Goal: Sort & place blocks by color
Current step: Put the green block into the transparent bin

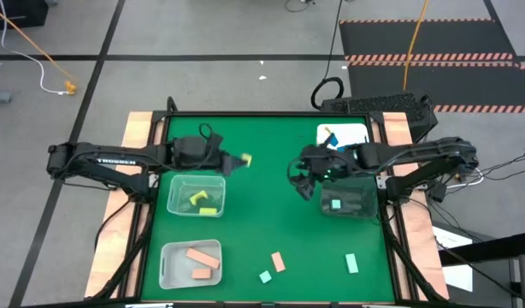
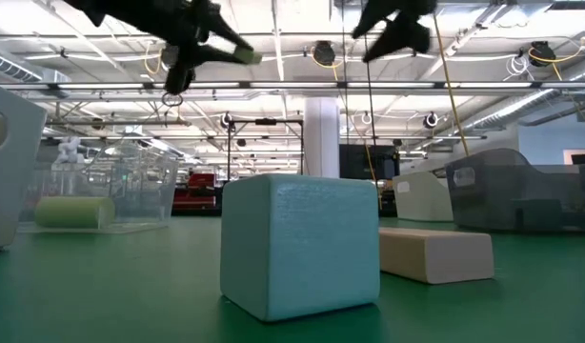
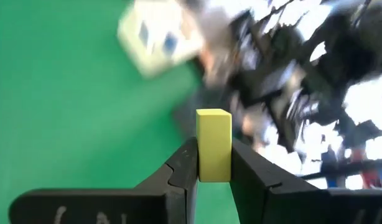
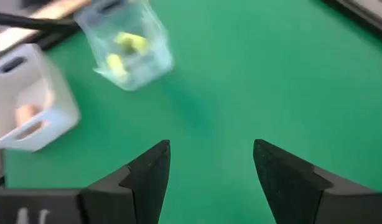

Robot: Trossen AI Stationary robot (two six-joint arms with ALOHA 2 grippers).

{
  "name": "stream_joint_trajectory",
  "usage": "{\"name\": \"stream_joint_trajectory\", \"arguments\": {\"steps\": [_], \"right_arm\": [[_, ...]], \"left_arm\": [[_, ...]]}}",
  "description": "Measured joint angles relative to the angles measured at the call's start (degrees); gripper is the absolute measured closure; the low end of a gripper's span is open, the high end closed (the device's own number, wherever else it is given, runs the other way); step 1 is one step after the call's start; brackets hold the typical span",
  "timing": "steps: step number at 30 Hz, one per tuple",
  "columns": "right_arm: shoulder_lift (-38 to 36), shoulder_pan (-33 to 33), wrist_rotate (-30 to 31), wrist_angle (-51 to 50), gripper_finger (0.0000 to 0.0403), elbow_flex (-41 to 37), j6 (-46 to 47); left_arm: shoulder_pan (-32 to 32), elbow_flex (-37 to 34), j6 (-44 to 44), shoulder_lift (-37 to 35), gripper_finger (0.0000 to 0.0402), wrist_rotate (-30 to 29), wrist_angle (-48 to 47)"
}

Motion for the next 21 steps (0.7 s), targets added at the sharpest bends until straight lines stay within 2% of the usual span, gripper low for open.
{"name": "stream_joint_trajectory", "arguments": {"steps": [4,9,15,18,21], "right_arm": [[-2.23,4.07,-0.54,-6.35,0.0179,-2.30,11.84],[-4.51,10.48,-8.30,-7.89,0.0179,-7.73,26.04],[-5.16,19.75,-13.17,-7.09,0.0179,-15.21,41.41],[-5.12,23.67,-15.10,-7.17,0.0179,-18.60,48.07],[-5.14,27.07,-15.33,-7.00,0.0179,-20.78,54.49]], "left_arm": [[-4.27,0.00,-5.43,0.00,0.0326,3.19,-11.65],[-11.46,0.00,-12.10,-1.26,0.0326,2.88,-25.16],[-18.15,-0.02,-19.67,-2.57,0.0326,-4.26,-36.27],[-19.24,0.07,-22.84,-2.62,0.0326,-7.70,-41.69],[-19.36,-0.01,-25.98,-2.71,0.0326,-8.69,-48.60]]}}
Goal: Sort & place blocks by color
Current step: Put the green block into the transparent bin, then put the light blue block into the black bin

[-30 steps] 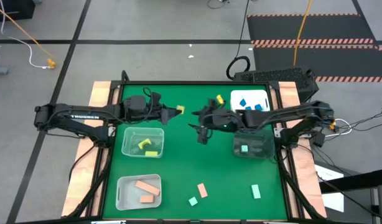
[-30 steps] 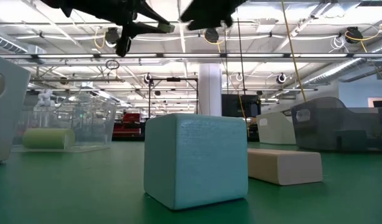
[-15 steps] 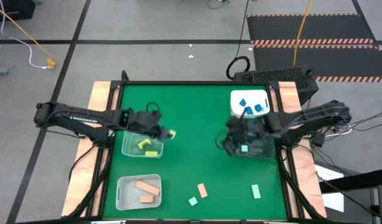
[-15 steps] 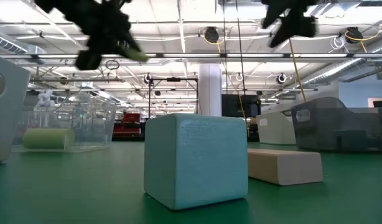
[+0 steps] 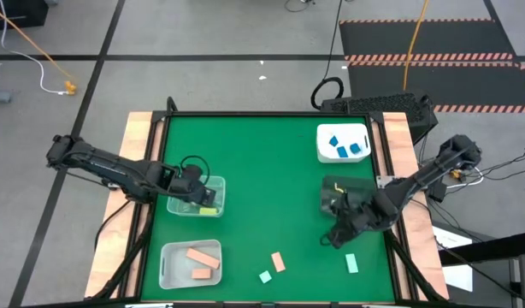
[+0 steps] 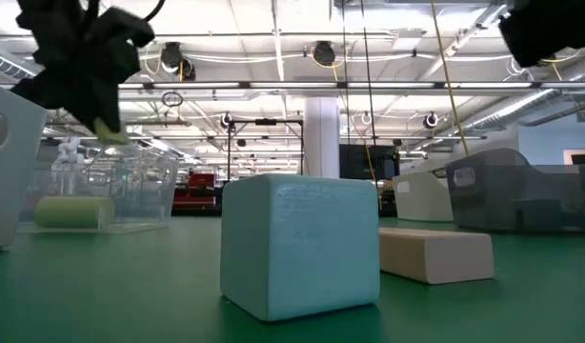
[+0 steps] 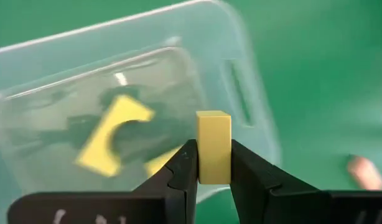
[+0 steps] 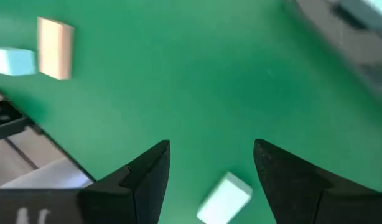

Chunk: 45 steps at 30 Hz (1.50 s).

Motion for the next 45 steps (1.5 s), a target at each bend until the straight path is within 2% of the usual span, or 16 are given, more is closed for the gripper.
{"name": "stream_joint_trajectory", "arguments": {"steps": [3,7,14,19,25,28,34,38,45], "right_arm": [[-0.02,2.88,-0.02,0.03,0.0179,-0.89,4.70],[-0.01,6.16,-1.13,0.05,0.0179,-1.66,11.36],[0.06,11.42,-1.14,0.67,0.0179,-3.71,22.17],[0.11,13.43,-0.80,4.85,0.0179,-5.77,26.15],[1.56,14.42,1.82,10.27,0.0179,-6.60,25.95],[2.21,15.15,1.72,11.72,0.0179,-6.64,26.07],[2.13,16.93,-2.58,16.34,0.0179,-6.64,25.98],[2.36,17.97,-4.00,15.04,0.0179,-6.64,29.86],[5.67,18.06,-3.98,13.38,0.0179,-6.64,35.17]], "left_arm": [[0.00,-0.01,-3.72,0.20,0.0325,-0.26,-6.41],[-0.07,-0.01,-5.82,0.38,0.0325,-0.28,-9.91],[-0.07,-0.03,-5.93,2.46,0.0325,-0.31,-10.65],[-0.07,-0.03,-5.81,4.77,0.0325,-0.28,-10.00],[-0.07,-0.03,-4.23,6.72,0.0320,-0.27,-9.68],[-0.07,-0.04,-4.30,7.39,0.0299,0.47,-9.77],[-0.07,-0.03,-4.20,6.97,0.0233,1.31,-9.79],[-0.07,-0.03,-4.18,6.99,0.0197,1.34,-9.79],[-0.07,-0.03,-4.40,6.99,0.0171,1.45,-9.77]]}}
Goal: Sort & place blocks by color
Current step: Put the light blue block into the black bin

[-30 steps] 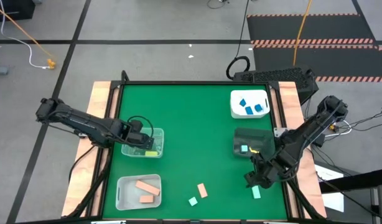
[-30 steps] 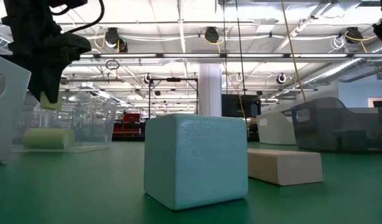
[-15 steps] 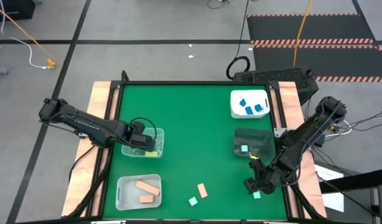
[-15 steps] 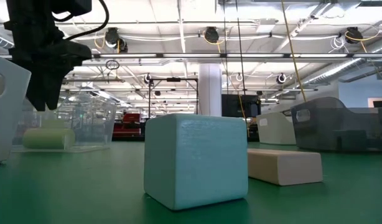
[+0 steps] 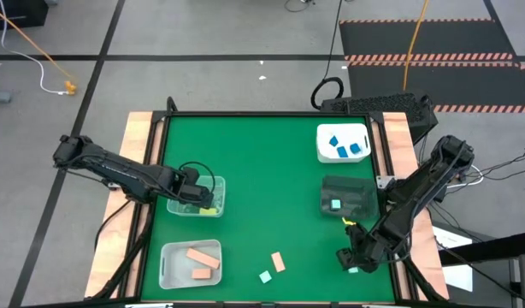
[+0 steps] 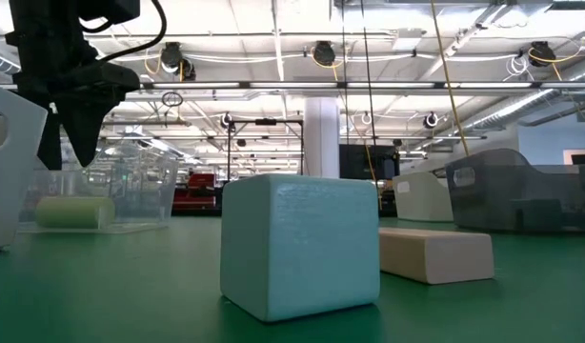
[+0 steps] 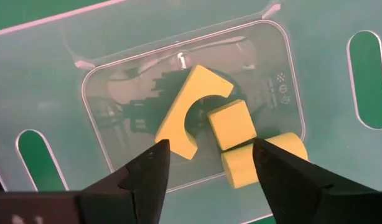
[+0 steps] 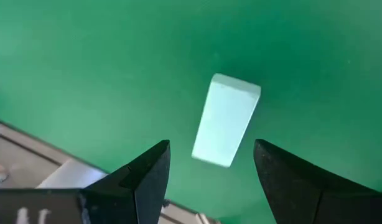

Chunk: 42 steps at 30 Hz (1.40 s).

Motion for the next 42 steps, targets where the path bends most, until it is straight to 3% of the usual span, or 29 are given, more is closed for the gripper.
{"name": "stream_joint_trajectory", "arguments": {"steps": [17,25,29,37,42], "right_arm": [[9.27,-0.03,-0.16,0.16,0.0180,0.09,1.46],[9.92,-0.02,-0.85,0.46,0.0246,0.10,-2.66],[9.92,-0.04,-2.18,0.84,0.0294,0.09,-7.58],[6.76,-0.16,-3.99,4.11,0.0294,-0.09,-15.37],[0.20,-0.39,4.22,5.26,0.0294,-0.04,-19.78]], "left_arm": [[0.00,0.00,-0.62,0.00,0.0169,0.02,0.10],[0.00,0.00,-2.93,0.00,0.0169,1.06,0.48],[0.00,0.00,-3.15,0.00,0.0169,1.94,1.57],[0.00,0.00,-3.58,0.00,0.0169,2.84,3.82],[0.00,0.00,-4.60,-0.04,0.0169,2.84,3.78]]}}
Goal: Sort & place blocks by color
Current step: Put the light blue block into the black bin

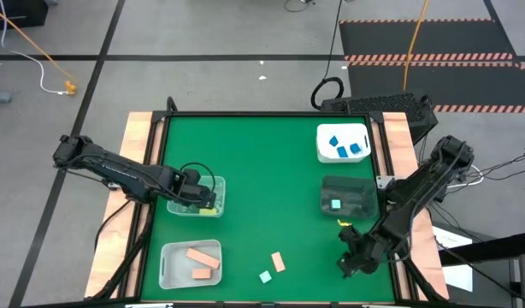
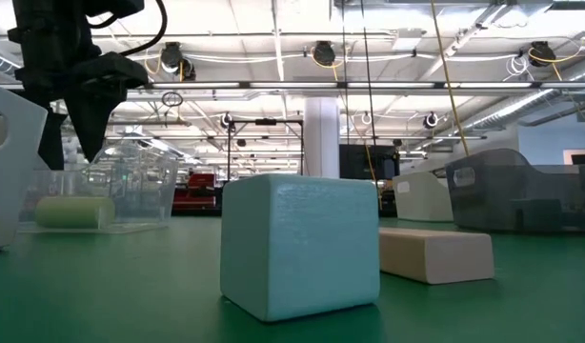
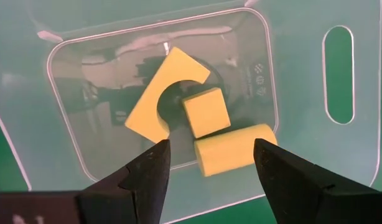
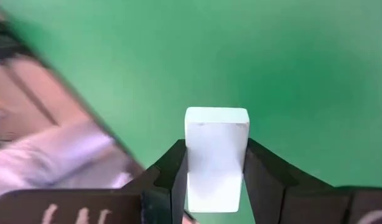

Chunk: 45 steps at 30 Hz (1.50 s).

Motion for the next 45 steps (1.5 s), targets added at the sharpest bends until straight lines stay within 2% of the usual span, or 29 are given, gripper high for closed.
{"name": "stream_joint_trajectory", "arguments": {"steps": [6,12,17,22,25,28,30,35,40,45], "right_arm": [[-9.01,-0.04,17.12,2.57,0.0294,0.00,-9.81],[-15.80,-0.11,32.71,8.65,0.0294,0.00,-26.86],[-19.00,-0.42,41.10,11.92,0.0294,0.07,-41.80],[-20.09,-1.66,46.93,11.94,0.0294,0.07,-53.85],[-19.97,-2.82,49.76,12.46,0.0294,0.07,-62.14],[-19.73,-4.61,50.14,14.40,0.0294,0.07,-68.29],[-19.46,-6.13,50.16,17.35,0.0294,0.07,-72.98],[-18.75,-9.74,50.14,23.91,0.0294,0.09,-84.40],[-18.72,-13.83,50.16,24.38,0.0285,0.09,-86.42],[-18.72,-17.04,50.14,23.91,0.0289,0.09,-86.57]], "left_arm": [[0.00,0.00,-0.20,-0.69,0.0169,-0.01,0.72],[0.00,0.00,-0.44,-2.07,0.0169,-0.05,3.54],[0.00,0.00,1.71,-3.74,0.0169,-3.12,9.44],[-0.02,0.03,9.40,-6.48,0.0169,-8.12,20.66],[-0.02,-0.02,16.85,-8.11,0.0169,-11.11,29.49],[-0.01,-0.03,27.88,-9.29,0.0169,-11.94,42.66],[-0.25,0.12,36.04,-9.24,0.0170,-11.96,54.60],[-0.87,0.07,52.86,-8.90,0.0169,-11.87,75.34],[-1.20,0.04,59.05,-8.90,0.0170,-11.63,83.36],[-1.36,0.04,58.42,-8.90,0.0169,-11.58,82.98]]}}
